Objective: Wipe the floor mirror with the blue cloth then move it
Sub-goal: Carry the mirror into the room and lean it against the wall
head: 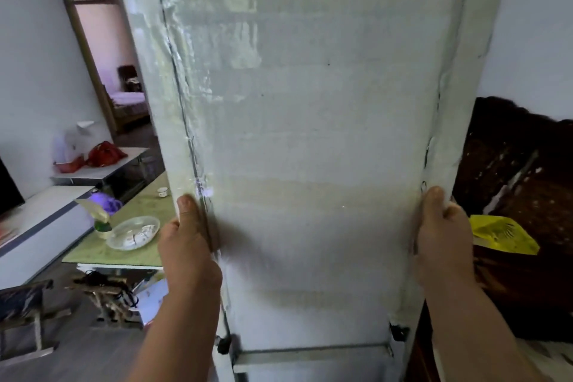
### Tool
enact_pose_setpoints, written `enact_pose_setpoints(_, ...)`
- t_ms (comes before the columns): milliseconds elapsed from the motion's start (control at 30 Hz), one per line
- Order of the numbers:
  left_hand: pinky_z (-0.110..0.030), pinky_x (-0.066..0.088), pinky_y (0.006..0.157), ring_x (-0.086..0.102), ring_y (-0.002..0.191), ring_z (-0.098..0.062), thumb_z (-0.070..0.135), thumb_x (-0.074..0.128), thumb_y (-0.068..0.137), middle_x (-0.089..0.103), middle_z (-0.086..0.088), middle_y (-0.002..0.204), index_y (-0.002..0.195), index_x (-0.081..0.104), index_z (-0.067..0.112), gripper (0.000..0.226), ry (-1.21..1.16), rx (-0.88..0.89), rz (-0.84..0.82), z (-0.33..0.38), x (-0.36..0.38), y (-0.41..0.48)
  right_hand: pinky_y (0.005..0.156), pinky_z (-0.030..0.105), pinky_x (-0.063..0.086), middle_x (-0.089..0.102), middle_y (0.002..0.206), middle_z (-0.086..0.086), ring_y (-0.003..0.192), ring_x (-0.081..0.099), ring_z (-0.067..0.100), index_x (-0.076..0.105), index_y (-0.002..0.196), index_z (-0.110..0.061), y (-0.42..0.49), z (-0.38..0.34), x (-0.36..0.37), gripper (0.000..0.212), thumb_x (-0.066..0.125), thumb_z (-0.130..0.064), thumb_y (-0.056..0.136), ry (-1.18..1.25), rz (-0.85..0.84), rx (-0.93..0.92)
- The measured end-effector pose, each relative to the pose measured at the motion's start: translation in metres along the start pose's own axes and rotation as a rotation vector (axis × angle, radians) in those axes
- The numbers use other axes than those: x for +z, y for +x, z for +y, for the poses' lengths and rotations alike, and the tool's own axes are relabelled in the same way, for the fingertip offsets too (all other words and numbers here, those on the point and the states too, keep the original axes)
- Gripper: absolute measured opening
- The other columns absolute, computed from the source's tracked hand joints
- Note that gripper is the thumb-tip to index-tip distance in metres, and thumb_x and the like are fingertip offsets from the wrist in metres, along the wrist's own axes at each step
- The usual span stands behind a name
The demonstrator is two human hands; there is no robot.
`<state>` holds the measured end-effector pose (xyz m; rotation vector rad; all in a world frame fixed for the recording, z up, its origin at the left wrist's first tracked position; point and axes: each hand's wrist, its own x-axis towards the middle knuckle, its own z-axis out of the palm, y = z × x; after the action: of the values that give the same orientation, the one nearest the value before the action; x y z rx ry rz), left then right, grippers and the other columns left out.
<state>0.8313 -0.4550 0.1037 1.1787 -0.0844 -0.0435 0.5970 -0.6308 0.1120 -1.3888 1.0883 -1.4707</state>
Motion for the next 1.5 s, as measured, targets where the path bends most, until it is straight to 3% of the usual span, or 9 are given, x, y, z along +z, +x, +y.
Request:
enact_pose_setpoints(233, -0.038, 0.038, 0.069, 0.046, 0.07, -0.018, 0.082, 0.054, 0.067, 0.051, 0.001, 0.065, 0.058, 0.058, 0.021, 0.062, 0.05, 0.001, -0.072, -0.033, 0.088, 0.083, 0.052, 0.026, 0.027, 0.039, 0.066, 0.0, 0.057, 0.04, 0.017, 0.036, 0.069, -0.025, 0.084, 0.026, 0.071, 0.041, 0.037, -0.049, 0.101, -0.043, 0.059, -0.001)
enact_pose_setpoints(367, -0.035, 0.037, 0.064, 0.045, 0.068, -0.019, 0.068, 0.05, 0.085, 0.049, -0.004, 0.069, 0.069, 0.053, 0.02, 0.051, 0.085, 0.049, -0.08, -0.055, 0.143, 0.12, 0.053, 0.029, 0.026, 0.04, 0.068, 0.001, 0.063, 0.042, 0.022, 0.04, 0.076, -0.018, 0.14, 0.049, 0.111, 0.046, 0.032, -0.057, 0.099, -0.098, 0.043, 0.011)
enact_pose_setpoints(500, -0.037, 0.04, 0.07, 0.048, 0.073, -0.019, 0.08, 0.055, 0.066, 0.053, -0.005, 0.074, 0.078, 0.059, 0.02, 0.062, 0.05, 0.025, -0.049, -0.08, 0.201, 0.168, 0.053, 0.028, 0.023, 0.036, 0.067, 0.0, 0.057, 0.036, 0.017, 0.036, 0.071, -0.023, 0.206, 0.065, 0.162, 0.042, 0.032, -0.052, 0.101, -0.084, 0.002, 0.015)
enact_pose_setpoints(667, -0.03, 0.039, 0.059, 0.046, 0.072, -0.02, 0.06, 0.048, 0.093, 0.049, -0.003, 0.07, 0.083, 0.058, 0.015, 0.047, 0.066, 0.042, 0.0, -0.113, 0.254, 0.229, 0.052, 0.029, 0.023, 0.036, 0.067, 0.003, 0.057, 0.036, 0.02, 0.04, 0.079, -0.012, 0.27, 0.087, 0.226, 0.047, 0.031, -0.052, 0.101, -0.093, -0.033, 0.033)
enact_pose_setpoints(900, -0.032, 0.029, 0.052, 0.035, 0.055, -0.017, 0.057, 0.046, 0.095, 0.041, -0.004, 0.061, 0.072, 0.048, 0.012, 0.051, 0.123, 0.074, -0.011, -0.158, 0.357, 0.34, 0.052, 0.03, 0.024, 0.034, 0.063, 0.0, 0.055, 0.035, 0.018, 0.033, 0.067, -0.021, 0.376, 0.118, 0.332, 0.047, 0.035, -0.054, 0.1, -0.071, 0.01, -0.013)
enact_pose_setpoints(1000, -0.022, 0.03, 0.041, 0.037, 0.051, -0.015, 0.055, 0.045, 0.096, 0.041, -0.005, 0.06, 0.072, 0.048, 0.011, 0.051, 0.123, 0.111, -0.043, -0.175, 0.406, 0.387, 0.053, 0.031, 0.025, 0.036, 0.065, -0.002, 0.057, 0.037, 0.017, 0.034, 0.068, -0.025, 0.424, 0.132, 0.374, 0.045, 0.035, -0.06, 0.097, -0.074, 0.053, -0.014)
enact_pose_setpoints(1167, -0.015, 0.027, 0.035, 0.036, 0.034, -0.001, 0.047, 0.044, 0.099, 0.041, 0.01, 0.044, 0.069, 0.045, 0.013, 0.045, 0.013, 0.123, -0.092, -0.199, 0.484, 0.448, 0.053, 0.03, 0.027, 0.042, 0.068, -0.005, 0.063, 0.043, 0.016, 0.043, 0.076, -0.021, 0.499, 0.153, 0.429, 0.043, 0.036, -0.057, 0.098, -0.039, 0.083, -0.011)
enact_pose_setpoints(1367, -0.026, 0.028, 0.041, 0.034, 0.039, -0.005, 0.055, 0.044, 0.096, 0.039, -0.007, 0.061, 0.082, 0.057, -0.001, 0.06, 0.059, 0.187, -0.095, -0.248, 0.588, 0.523, 0.065, 0.031, 0.041, 0.061, 0.087, 0.005, 0.083, 0.059, 0.023, 0.059, 0.103, 0.001, 0.619, 0.196, 0.511, 0.056, 0.04, -0.052, 0.099, 0.103, 0.082, 0.025)
enact_pose_setpoints(1500, -0.015, 0.028, 0.039, 0.04, 0.036, 0.0, 0.045, 0.044, 0.1, 0.041, -0.006, 0.062, 0.085, 0.06, 0.0, 0.05, 0.108, 0.219, -0.028, -0.276, 0.655, 0.567, 0.078, 0.033, 0.044, 0.063, 0.091, 0.003, 0.088, 0.06, 0.022, 0.058, 0.103, -0.005, 0.7, 0.225, 0.564, 0.052, 0.042, -0.053, 0.097, 0.155, 0.09, 0.044)
